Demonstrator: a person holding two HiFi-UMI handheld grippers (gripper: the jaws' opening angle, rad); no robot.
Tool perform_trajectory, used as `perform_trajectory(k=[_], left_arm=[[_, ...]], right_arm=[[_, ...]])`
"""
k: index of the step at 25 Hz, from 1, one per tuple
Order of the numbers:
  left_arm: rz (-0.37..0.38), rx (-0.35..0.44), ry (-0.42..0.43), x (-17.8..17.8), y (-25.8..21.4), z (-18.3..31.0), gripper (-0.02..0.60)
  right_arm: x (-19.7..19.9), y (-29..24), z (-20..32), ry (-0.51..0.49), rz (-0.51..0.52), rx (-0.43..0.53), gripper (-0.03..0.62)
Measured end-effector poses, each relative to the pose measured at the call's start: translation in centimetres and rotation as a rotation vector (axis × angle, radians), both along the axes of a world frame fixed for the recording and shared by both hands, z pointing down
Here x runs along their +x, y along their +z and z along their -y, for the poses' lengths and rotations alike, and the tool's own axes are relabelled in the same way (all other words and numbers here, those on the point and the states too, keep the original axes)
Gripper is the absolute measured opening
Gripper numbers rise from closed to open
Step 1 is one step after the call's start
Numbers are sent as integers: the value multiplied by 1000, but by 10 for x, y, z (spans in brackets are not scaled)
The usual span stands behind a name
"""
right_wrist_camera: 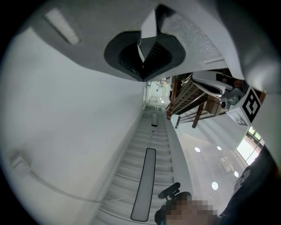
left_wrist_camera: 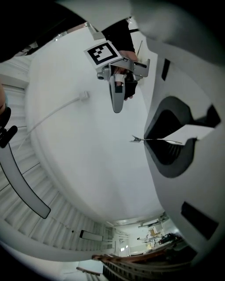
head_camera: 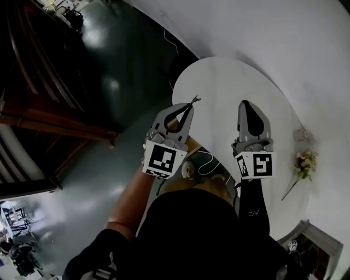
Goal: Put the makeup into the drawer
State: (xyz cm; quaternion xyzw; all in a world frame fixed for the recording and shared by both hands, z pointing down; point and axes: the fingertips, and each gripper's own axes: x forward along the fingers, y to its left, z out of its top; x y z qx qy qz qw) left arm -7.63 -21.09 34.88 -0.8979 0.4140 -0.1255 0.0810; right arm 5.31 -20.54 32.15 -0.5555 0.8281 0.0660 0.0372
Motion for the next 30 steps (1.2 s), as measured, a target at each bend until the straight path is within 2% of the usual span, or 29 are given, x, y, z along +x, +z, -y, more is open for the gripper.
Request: perform_trajectory(k=[3,8,12,18,21,23,26,27,28,30], left_arm=[[1,-30,-39,-24,14,-1,14],[49,-171,-93,-60,75,-5,14],[115,-332,-145,-89,146,-11,14],[259,-636,-197,-115,269,-24,14],[264,-744,-206,-120,307,-29,14],[245,-772,-209,-118,315,-28,15],[229,-761,-204,-114,317,-25,15],[224,-755,-190,-111,316,-24,42],[221,-754,-172,-107,316,-24,132],[216,-760,-138,-101,316,-27,152]], right_arm=[[-30,10,6,-49,-7,-18,5],[-62,20,11,-102,-29,-44,5],[-68,28,12,-105,-45,-67,5],[-62,37,14,-91,-65,-100,5],[-58,39,13,-79,-74,-106,5],[-55,39,12,-71,-78,-110,5],[-55,40,11,-64,-84,-114,5],[-55,40,11,-62,-86,-115,5],[-55,40,10,-61,-88,-115,5],[-54,40,10,-59,-90,-116,5]])
